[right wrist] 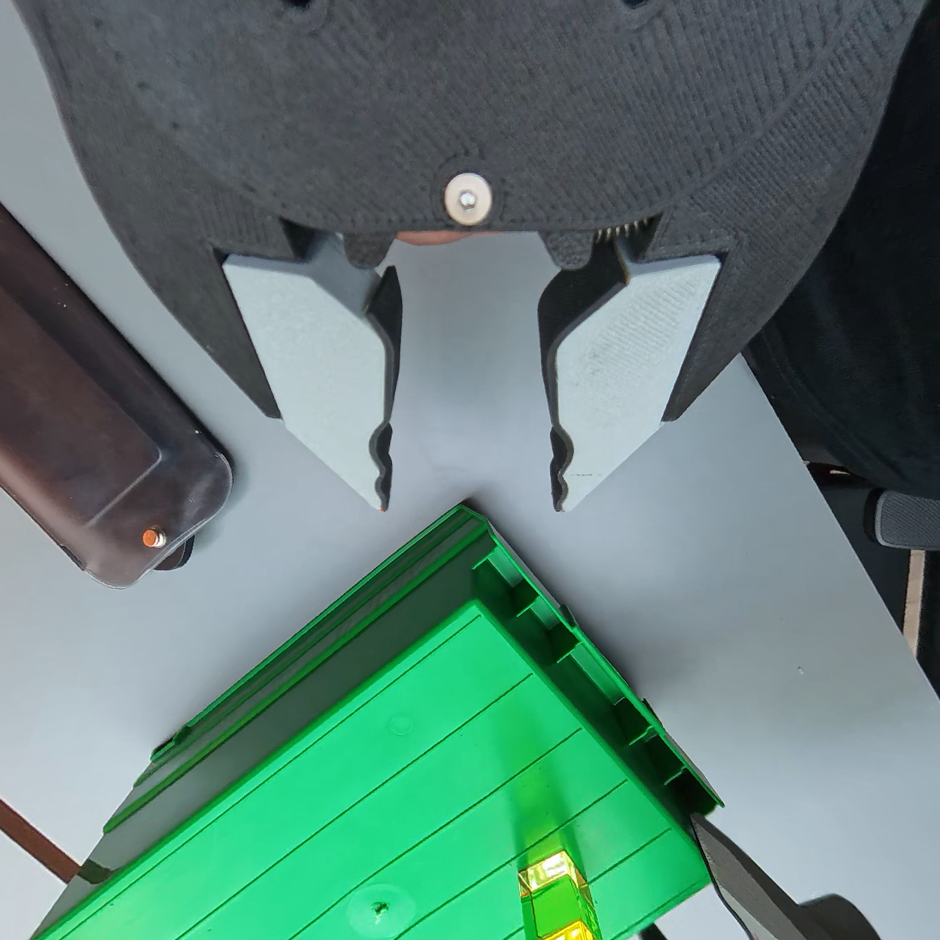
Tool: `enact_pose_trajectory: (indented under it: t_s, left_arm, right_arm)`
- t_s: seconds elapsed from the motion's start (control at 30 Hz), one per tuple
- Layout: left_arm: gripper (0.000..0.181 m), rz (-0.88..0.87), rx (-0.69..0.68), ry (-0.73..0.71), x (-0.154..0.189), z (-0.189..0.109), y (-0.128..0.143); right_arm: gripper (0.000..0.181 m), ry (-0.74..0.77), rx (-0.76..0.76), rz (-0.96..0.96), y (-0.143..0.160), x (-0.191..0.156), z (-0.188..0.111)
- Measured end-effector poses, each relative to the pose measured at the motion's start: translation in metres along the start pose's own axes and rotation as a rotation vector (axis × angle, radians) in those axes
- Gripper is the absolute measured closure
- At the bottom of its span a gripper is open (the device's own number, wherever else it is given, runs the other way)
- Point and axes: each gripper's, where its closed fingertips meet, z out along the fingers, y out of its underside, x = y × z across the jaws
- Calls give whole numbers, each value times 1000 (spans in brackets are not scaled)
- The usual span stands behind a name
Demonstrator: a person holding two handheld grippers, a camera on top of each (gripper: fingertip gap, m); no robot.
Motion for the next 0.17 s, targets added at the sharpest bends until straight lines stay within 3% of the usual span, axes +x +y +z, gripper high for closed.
enact_pose_trajectory:
  t_s: [0.17]
  left_arm:
    - [133, 120, 5, 43, 5, -12, -9]
  right_arm:
    - [121, 8, 1, 15, 5, 4, -3]
